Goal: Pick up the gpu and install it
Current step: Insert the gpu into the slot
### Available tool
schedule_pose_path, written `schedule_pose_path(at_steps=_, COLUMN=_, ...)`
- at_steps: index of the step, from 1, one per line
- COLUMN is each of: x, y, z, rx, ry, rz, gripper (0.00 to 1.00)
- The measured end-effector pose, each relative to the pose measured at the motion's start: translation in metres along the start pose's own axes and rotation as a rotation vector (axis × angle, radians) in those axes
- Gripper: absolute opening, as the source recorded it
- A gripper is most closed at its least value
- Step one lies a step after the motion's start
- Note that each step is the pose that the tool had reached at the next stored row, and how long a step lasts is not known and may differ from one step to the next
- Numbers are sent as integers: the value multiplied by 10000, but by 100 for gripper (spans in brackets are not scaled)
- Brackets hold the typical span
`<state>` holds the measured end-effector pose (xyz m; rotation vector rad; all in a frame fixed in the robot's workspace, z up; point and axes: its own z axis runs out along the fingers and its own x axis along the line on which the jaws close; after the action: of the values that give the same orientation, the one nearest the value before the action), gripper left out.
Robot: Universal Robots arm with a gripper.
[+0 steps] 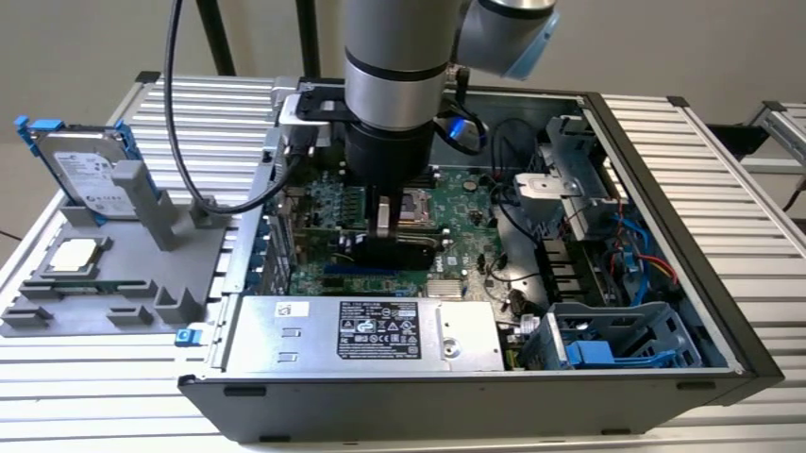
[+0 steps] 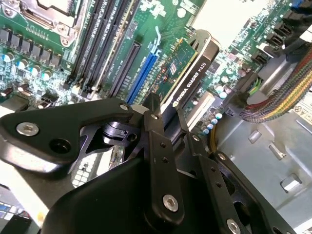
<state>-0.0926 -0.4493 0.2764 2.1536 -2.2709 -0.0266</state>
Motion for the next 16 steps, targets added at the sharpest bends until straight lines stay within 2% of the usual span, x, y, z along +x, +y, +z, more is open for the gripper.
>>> schedule_pose_path(at_steps=4, x=-37, y=16, z=6, rx=3, ry=-2, rz=-1, gripper=0)
schedule_pose_path(at_steps=10, x=-40, y=85, z=38, rx=11, ry=0, rz=-1, gripper=0)
schedule_pose_path(at_steps=16, x=-68, y=121, z=48, rx=12, ry=-3, rz=-1, gripper=0)
